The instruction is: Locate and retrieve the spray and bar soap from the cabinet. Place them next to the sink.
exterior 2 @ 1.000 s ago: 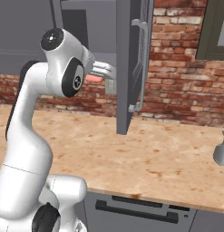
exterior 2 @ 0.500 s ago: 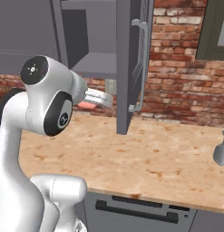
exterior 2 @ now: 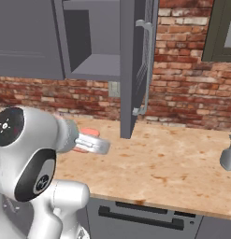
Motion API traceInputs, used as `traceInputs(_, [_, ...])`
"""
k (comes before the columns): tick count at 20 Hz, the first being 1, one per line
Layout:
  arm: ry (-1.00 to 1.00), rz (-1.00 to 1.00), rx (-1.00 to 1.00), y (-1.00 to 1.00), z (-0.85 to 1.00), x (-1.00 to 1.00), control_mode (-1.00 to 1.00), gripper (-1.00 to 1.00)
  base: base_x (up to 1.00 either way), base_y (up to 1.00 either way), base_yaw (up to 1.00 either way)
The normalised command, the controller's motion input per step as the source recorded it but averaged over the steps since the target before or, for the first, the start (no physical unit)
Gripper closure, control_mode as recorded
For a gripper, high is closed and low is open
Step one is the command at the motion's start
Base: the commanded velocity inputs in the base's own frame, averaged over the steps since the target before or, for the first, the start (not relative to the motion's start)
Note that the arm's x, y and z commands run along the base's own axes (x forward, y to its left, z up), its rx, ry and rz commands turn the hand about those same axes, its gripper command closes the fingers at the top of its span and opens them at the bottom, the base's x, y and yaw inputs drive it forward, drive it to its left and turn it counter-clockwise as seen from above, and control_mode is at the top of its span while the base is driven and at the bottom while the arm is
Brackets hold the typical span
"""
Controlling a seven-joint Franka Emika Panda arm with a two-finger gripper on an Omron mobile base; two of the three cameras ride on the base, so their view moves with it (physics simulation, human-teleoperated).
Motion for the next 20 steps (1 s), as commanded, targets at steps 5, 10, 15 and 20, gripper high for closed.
traceInputs(5, [0.00, -0.01, 0.00, -0.09, -0.29, -0.89, -1.00, 1.00, 0.00, 0.00, 0.00])
traceInputs(10, [0.01, 0.00, -0.02, -0.29, -0.40, -0.68, -1.00, 1.00, 0.00, 0.00, 0.00])
traceInputs(15, [0.00, 0.05, -0.05, -0.48, -0.34, -0.13, -1.00, 1.00, 0.00, 0.00, 0.00])
traceInputs(20, [-0.01, 0.15, -0.09, -0.51, -0.13, 0.06, -1.00, 1.00, 0.00, 0.00, 0.00])
